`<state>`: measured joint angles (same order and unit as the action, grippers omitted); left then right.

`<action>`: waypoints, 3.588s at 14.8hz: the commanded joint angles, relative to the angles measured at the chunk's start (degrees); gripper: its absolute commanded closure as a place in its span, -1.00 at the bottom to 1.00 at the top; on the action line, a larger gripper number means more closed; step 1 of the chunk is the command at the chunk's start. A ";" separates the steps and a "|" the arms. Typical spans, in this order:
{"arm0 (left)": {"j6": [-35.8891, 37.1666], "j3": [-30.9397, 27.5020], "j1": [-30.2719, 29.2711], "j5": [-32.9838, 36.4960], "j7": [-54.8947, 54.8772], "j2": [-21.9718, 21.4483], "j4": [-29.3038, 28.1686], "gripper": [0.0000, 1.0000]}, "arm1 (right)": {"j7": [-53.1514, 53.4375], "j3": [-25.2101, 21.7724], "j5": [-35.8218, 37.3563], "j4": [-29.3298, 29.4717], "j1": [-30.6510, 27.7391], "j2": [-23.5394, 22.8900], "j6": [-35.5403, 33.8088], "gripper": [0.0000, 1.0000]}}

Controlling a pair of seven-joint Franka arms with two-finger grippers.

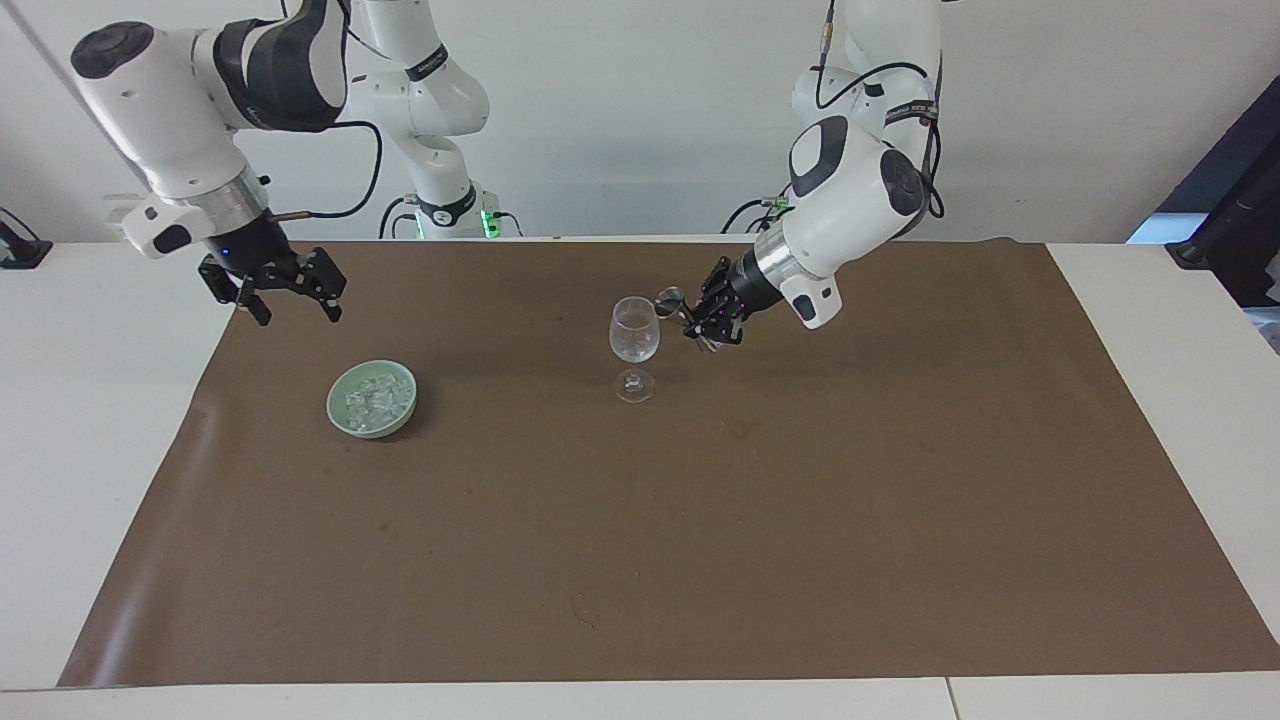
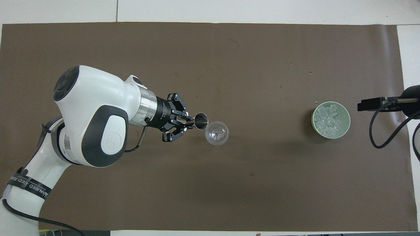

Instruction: Pour wine and add ice with both arms

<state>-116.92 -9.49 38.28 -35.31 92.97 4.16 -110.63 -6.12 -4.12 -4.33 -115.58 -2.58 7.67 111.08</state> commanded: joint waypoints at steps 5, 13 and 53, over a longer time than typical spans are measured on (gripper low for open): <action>-0.68 -0.27 6.19 12.26 6.33 -1.35 -0.03 1.00 | -3.19 0.16 -1.04 -10.19 1.51 -3.01 14.76 -1.00; -0.33 -0.27 9.27 25.19 14.77 -0.29 3.23 1.00 | -8.37 0.07 -0.95 -13.79 3.46 -6.88 23.65 -0.98; 1.42 1.84 4.20 29.47 9.92 -6.18 3.76 1.00 | -17.44 0.07 -0.68 -21.45 2.58 -8.46 31.65 -0.13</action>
<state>-116.49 -7.76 47.25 2.26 112.01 -0.36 -106.07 -21.86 -4.28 -4.34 -136.13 0.32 -1.24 141.72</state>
